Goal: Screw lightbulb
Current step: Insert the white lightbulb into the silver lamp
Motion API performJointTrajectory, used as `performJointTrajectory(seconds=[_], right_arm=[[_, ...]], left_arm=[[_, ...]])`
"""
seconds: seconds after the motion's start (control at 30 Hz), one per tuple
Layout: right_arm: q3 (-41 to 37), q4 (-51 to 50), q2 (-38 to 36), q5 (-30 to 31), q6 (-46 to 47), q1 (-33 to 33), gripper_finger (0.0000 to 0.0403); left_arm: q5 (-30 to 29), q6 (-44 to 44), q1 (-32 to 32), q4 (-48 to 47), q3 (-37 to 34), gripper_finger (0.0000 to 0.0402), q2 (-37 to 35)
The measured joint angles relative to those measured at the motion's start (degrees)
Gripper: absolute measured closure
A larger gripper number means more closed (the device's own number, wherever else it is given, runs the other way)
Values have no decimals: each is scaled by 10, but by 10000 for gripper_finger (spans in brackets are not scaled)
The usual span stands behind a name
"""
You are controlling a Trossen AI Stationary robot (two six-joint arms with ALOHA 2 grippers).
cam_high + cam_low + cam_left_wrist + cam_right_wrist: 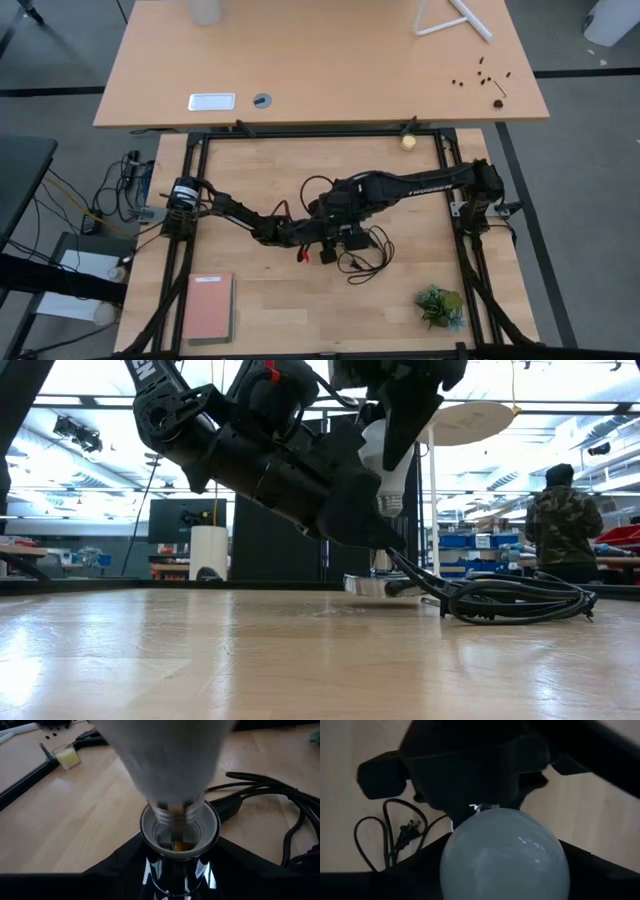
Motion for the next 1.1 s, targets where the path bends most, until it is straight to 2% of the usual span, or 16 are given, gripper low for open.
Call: performJointTrajectory(seconds=[0.37,0.6,0.7,0.9,1.1], right_arm=[[-34,37,0,-11,-3,-3,115],[-42,50,0,-15,4,-7,115],[-42,56,0,-15,5,-7,115],[-42,58,0,-13,5,-8,115],[-42,61,-3,-7,13,-11,115]], left_arm=[[11,3,1,-23,-1,139,0],[11,-17,1,-21,-2,131,0],[16,-22,1,17,-26,133,0],[15,-31,1,156,-98,133,1],[37,-27,1,249,-102,133,48]])
